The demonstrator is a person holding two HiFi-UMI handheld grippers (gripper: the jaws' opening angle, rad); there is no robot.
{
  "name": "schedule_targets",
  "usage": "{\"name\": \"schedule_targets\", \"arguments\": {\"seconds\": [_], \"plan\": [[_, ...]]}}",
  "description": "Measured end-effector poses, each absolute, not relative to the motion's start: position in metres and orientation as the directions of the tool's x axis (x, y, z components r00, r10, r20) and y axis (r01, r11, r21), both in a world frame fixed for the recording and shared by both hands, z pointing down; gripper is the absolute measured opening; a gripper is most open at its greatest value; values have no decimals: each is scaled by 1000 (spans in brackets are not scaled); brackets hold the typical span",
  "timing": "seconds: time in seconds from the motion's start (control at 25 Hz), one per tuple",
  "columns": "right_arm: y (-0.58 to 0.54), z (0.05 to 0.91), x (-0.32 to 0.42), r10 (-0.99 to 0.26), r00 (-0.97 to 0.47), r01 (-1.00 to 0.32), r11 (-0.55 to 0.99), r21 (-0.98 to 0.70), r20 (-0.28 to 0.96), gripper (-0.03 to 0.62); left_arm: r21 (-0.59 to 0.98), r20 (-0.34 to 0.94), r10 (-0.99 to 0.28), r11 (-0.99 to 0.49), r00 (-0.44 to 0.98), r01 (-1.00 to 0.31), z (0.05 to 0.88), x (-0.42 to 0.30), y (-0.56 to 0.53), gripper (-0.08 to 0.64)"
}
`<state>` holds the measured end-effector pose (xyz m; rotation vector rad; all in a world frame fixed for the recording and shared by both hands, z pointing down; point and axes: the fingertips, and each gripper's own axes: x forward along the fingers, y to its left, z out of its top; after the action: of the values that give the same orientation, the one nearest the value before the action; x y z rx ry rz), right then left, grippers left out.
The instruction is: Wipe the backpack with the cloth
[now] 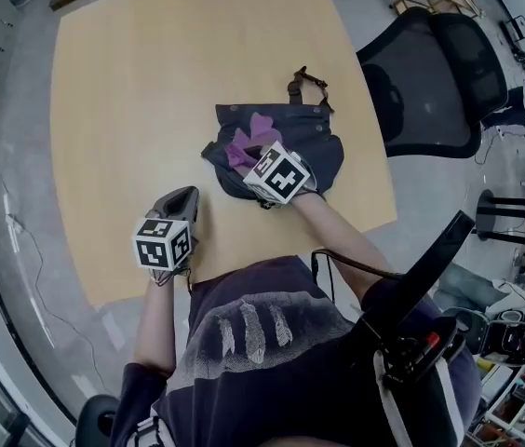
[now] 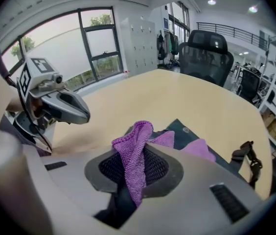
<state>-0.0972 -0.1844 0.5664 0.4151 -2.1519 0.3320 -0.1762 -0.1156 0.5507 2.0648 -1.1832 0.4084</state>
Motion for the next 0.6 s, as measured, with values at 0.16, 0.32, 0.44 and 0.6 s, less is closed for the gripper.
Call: {"name": "schedule_targets", "arguments": {"seconds": [0.16, 0.32, 0.44, 0.6], "plan": [[-148, 553, -129, -56, -650, -315, 927, -202, 758, 67, 430, 570, -614, -343, 545, -835, 553, -178, -116, 8], [-120, 531, -147, 37, -751, -252, 907, -337, 659, 67, 433, 566, -598, -371, 568, -821, 554, -177, -118, 8], [-120, 505, -146, 27, -833, -259, 863, -433, 552, 67, 434, 561, -588, -391, 582, -812, 552, -175, -121, 8], [-152, 458, -107, -166, -905, -365, 778, -512, 393, 67, 434, 554, -576, -417, 602, -799, 550, -173, -121, 8]]}}
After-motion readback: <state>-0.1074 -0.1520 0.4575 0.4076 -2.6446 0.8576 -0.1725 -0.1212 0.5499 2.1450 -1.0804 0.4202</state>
